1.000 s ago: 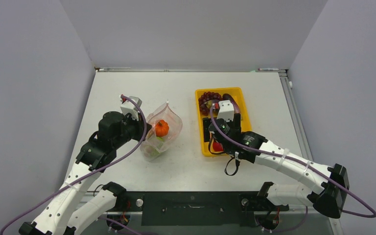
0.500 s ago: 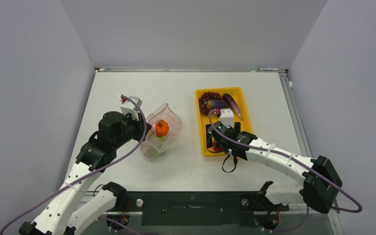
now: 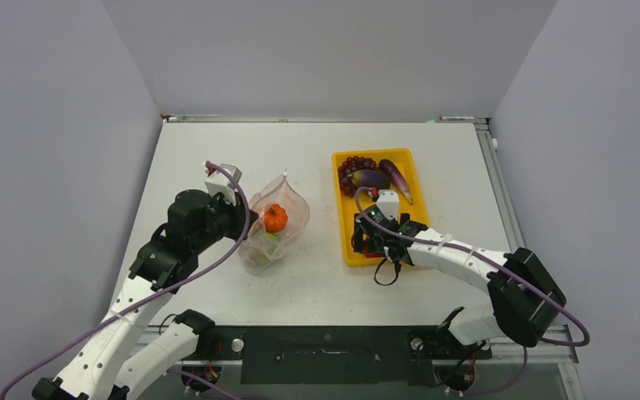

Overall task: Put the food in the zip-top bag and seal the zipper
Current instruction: Pick up the fake vegetable from the bin.

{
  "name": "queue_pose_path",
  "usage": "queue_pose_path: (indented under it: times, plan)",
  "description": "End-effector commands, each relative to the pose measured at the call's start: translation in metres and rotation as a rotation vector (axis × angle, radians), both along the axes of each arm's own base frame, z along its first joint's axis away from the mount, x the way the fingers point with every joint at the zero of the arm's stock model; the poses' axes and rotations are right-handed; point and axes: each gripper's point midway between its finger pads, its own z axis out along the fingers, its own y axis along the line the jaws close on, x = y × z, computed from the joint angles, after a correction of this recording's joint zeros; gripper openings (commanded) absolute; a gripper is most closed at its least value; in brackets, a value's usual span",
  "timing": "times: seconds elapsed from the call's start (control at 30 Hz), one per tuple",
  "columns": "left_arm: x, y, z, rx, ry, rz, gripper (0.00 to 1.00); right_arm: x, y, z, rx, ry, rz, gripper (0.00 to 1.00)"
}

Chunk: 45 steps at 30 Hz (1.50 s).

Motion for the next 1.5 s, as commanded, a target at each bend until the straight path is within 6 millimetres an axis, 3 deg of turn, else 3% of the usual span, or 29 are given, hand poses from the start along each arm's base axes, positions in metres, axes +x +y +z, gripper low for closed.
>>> queue_pose_path:
  times: [0.0, 0.2, 0.5, 0.7, 0.93, 1.23, 1.47]
  plan:
    - [0.001, 0.0, 0.008, -0.002, -0.027, -0.002, 0.0, 0.005, 0.005, -0.008, 0.029, -0.002, -0.012, 0.9]
    - [0.001, -0.001, 0.008, -0.003, -0.028, -0.004, 0.0, 0.005, 0.001, -0.013, 0.021, 0.001, -0.02, 1.0]
    - [0.0, -0.001, 0.009, -0.005, -0.03, -0.007, 0.0, 0.006, 0.003, -0.008, 0.046, -0.009, -0.01, 0.68]
    - [0.0, -0.001, 0.009, -0.007, -0.032, -0.01, 0.0, 0.008, 0.005, 0.007, 0.067, -0.039, -0.006, 0.54]
    - [-0.001, -0.002, 0.01, -0.011, -0.034, -0.013, 0.0, 0.019, 0.009, 0.055, 0.107, -0.126, 0.005, 0.45]
    - [-0.002, -0.001, 0.012, -0.014, -0.039, -0.013, 0.0, 0.026, 0.023, 0.114, 0.214, -0.232, 0.047, 0.42]
    - [-0.002, -0.001, 0.013, -0.016, -0.043, -0.016, 0.0, 0.024, 0.048, 0.168, 0.36, -0.329, 0.122, 0.42]
